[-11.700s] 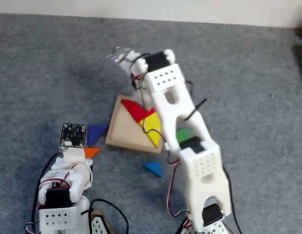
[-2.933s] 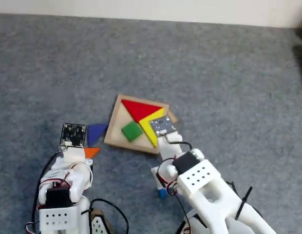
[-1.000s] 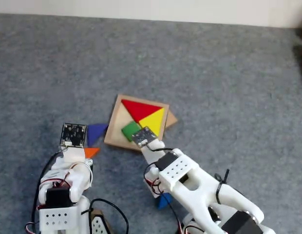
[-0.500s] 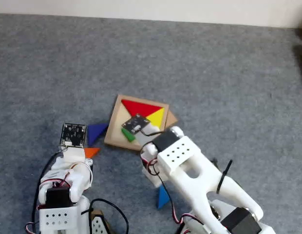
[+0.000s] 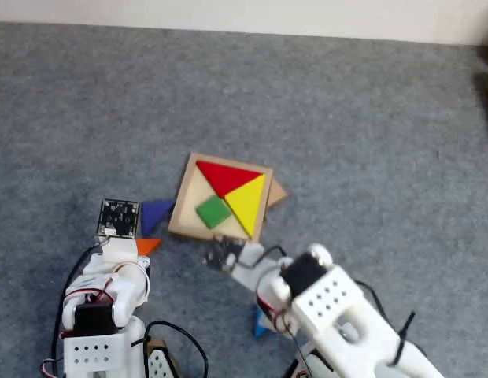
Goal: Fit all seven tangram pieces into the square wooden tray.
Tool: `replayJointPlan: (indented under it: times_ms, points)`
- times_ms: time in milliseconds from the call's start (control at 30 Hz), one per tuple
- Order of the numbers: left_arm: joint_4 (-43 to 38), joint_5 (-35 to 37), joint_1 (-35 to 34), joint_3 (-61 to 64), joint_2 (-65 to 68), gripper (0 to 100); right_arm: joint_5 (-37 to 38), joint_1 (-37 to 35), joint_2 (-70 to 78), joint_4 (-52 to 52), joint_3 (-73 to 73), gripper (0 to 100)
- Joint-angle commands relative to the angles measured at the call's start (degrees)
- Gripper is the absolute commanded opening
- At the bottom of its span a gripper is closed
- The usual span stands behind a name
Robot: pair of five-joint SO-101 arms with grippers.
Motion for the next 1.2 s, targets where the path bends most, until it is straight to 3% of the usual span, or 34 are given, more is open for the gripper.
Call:
replayJointPlan:
  times_ms: [0,333,467,667,833,967,1167]
  points:
    - [0.09,-0.44,0.48,1.10,-2.51,0,0.79,-3.38,-2.24,-5.41,5.41,0.5]
    - [0.09,-0.44,0.48,1.10,-2.51,0,0.62,-8.04,11.03,-18.07,9.01,0.5]
    - [0.09,-0.44,0.48,1.10,-2.51,0,1.49,-2.95,14.02,-24.57,8.31,0.5]
    - [0.09,-0.44,0.48,1.10,-2.51,0,13.45,5.58,14.64,-36.26,5.41,0.5]
    - [0.09,-0.44,0.48,1.10,-2.51,0,15.82,10.59,14.37,-43.30,4.09,0.5]
    - [0.09,-0.44,0.48,1.10,-2.51,0,15.47,12.53,14.02,-38.37,-0.66,0.5]
    - [0.09,-0.44,0.48,1.10,-2.51,0,14.51,12.44,14.02,-16.92,-13.58,0.5]
